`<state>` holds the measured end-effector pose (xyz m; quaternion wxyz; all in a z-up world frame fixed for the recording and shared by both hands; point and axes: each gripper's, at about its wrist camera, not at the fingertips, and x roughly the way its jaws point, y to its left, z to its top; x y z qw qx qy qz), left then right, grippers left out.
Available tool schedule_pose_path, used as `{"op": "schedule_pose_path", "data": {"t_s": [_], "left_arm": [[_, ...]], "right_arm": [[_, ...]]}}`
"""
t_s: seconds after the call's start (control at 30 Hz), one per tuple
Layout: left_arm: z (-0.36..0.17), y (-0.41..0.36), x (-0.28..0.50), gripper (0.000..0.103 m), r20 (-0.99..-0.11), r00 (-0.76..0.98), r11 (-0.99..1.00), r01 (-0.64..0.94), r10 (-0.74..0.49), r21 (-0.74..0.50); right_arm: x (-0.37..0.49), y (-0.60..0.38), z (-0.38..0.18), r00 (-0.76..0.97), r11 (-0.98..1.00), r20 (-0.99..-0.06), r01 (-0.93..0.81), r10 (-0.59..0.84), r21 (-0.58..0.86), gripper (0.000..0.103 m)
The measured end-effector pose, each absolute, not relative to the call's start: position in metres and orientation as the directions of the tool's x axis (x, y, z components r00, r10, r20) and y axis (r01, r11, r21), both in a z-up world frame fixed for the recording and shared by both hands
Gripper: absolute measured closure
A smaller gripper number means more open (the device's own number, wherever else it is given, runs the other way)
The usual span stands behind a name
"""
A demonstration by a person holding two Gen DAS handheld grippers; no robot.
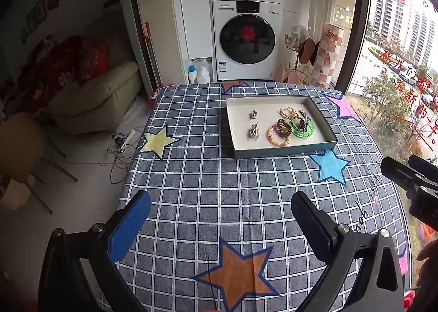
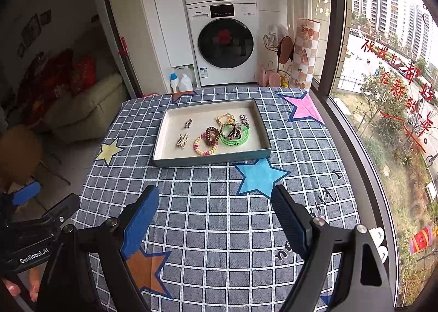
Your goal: Organize jewelry
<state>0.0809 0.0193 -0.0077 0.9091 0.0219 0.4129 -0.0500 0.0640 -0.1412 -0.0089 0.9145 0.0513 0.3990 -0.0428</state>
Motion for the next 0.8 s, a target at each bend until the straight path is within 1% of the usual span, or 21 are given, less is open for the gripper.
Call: {"op": "schedule_pose_path", "data": {"t_s": [0.8], "left_arm": [[-0.0065, 0.016, 0.0787, 0.0, -0.751, 0.655, 0.992, 0.123, -0.08, 0.002]], "right_arm": [[0.0646, -0.1439, -0.0063, 0.679, 0.992, -0.734, 0.11, -0.026, 0.066, 0.017]]}}
